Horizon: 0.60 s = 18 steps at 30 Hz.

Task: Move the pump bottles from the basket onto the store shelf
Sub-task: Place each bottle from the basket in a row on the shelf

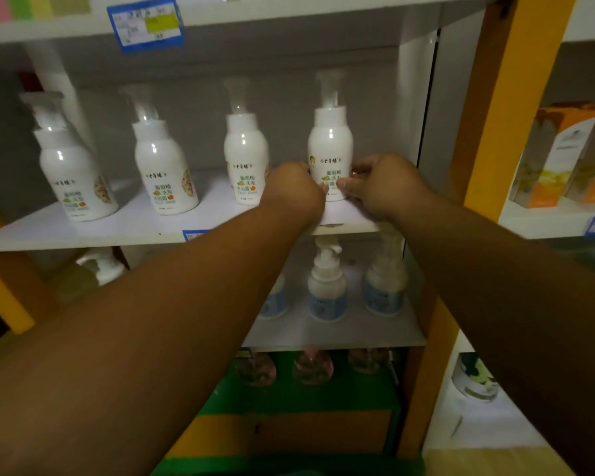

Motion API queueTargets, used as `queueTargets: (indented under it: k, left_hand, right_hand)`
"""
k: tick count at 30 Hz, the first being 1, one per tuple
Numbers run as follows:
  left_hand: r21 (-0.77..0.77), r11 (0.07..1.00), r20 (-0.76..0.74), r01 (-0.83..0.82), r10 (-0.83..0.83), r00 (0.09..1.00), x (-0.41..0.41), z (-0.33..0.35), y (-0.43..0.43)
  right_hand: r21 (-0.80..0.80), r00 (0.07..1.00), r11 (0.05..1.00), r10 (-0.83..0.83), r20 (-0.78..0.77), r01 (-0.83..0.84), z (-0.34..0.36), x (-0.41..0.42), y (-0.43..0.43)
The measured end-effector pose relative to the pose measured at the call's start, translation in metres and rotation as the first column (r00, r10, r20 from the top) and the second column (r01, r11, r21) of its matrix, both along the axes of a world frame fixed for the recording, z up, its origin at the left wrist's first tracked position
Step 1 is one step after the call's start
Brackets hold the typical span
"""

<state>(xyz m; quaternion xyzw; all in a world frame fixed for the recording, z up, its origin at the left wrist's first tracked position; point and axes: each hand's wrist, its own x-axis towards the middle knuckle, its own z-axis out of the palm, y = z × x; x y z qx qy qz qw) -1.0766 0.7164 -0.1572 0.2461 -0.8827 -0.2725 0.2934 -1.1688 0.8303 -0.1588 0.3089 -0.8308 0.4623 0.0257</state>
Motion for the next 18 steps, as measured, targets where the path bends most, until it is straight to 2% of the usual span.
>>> queueTargets:
  k: [6, 13, 16, 18]
  left_hand:
    - [-0.005, 1.000, 0.009, -0.027, 0.027, 1.000, 0.000, 0.001, 0.001]
    - [-0.047, 0.994, 0.061, -0.099, 0.102, 0.993, -0.002, 0.002, 0.003]
    - [-0.047, 0.998, -0.081, -0.038, 0.034, 0.996, 0.013, -0.006, 0.010]
    - [-0.146, 0.988, -0.167, 0.051, -0.076, 0.983, 0.033, -0.018, 0.016]
  right_hand:
    - [0.086, 0.996, 0.995, -0.047, -0.077, 0.054, -0.001, 0.002, -0.004]
    - [0.127, 0.995, 0.988, -0.078, -0.062, 0.085, -0.002, -0.001, -0.011]
    - [0.119, 0.987, 0.983, -0.130, -0.090, 0.141, -0.009, -0.004, -0.012]
    - [0.089, 0.981, 0.985, -0.138, -0.133, 0.150, -0.013, -0.001, -0.009]
